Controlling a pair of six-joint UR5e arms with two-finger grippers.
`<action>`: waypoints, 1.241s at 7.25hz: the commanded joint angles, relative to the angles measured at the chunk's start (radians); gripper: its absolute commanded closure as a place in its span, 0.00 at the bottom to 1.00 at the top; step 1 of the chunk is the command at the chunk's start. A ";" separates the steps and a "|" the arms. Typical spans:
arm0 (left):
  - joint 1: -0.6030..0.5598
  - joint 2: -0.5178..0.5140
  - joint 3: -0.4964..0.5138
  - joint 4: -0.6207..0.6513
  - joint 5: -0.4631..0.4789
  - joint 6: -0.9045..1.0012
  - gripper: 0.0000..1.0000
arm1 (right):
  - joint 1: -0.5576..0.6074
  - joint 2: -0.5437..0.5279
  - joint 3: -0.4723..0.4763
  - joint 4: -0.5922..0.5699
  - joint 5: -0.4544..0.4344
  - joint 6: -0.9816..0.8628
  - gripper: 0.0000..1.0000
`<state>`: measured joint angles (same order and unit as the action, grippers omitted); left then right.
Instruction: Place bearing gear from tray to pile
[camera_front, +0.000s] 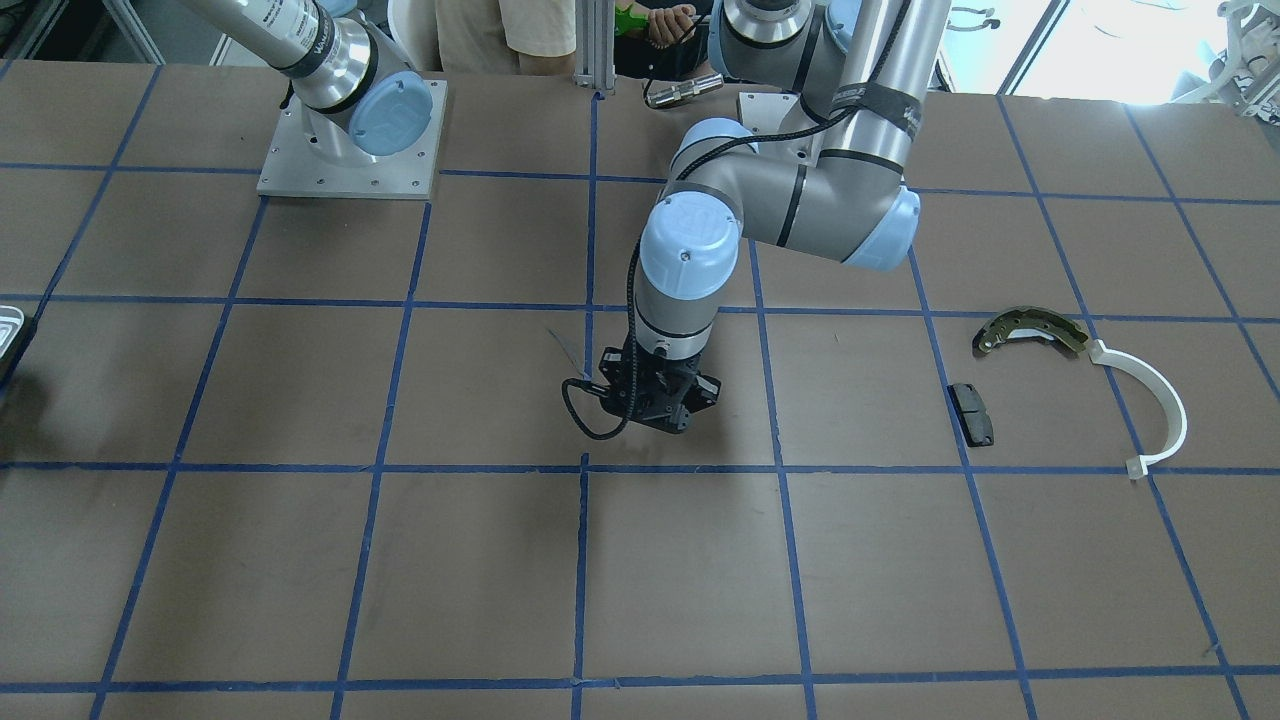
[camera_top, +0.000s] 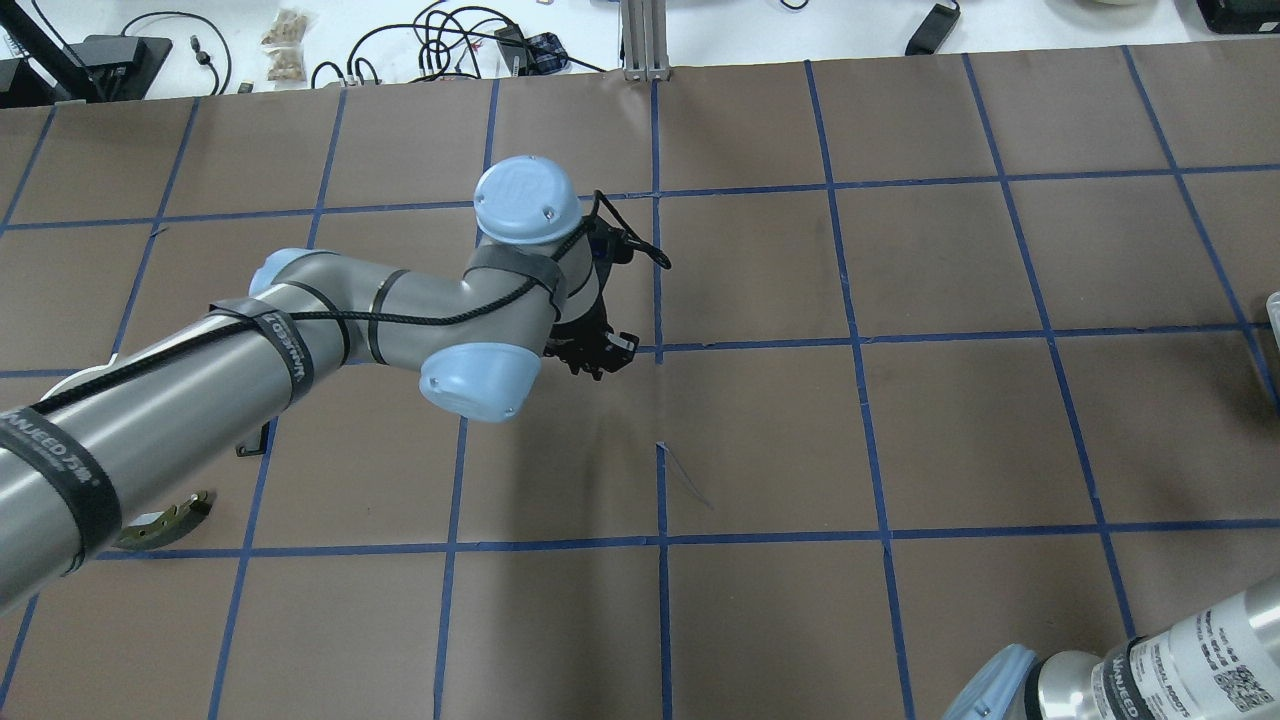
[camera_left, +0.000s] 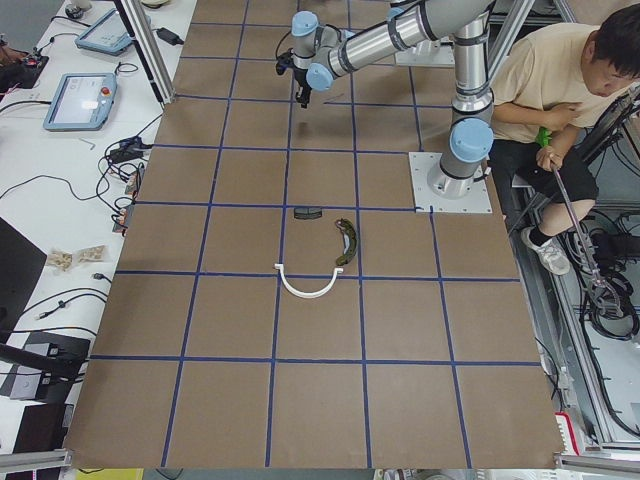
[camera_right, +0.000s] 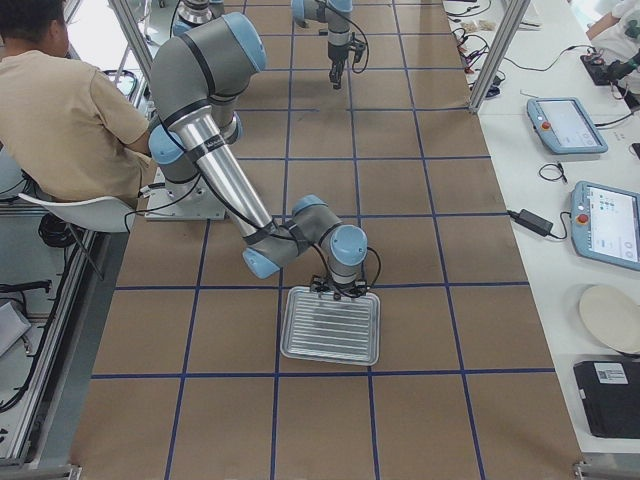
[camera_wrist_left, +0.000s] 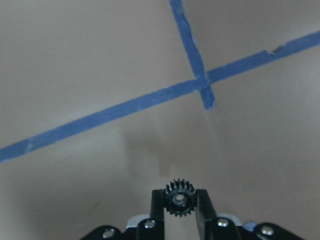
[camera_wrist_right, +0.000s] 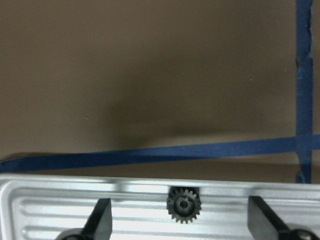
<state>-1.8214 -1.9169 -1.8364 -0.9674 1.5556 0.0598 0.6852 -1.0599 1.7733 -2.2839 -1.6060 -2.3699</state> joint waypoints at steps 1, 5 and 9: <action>0.205 0.057 0.069 -0.236 0.006 0.170 1.00 | 0.000 0.001 0.005 -0.020 0.003 0.011 0.23; 0.486 0.068 0.049 -0.246 0.020 0.417 1.00 | -0.001 -0.008 0.003 -0.005 -0.006 0.053 0.82; 0.753 0.056 0.014 -0.231 0.052 0.678 1.00 | 0.010 -0.079 -0.002 0.001 -0.002 0.163 1.00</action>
<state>-1.1394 -1.8548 -1.8055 -1.2064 1.6061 0.6683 0.6875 -1.0981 1.7714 -2.2848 -1.6113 -2.2670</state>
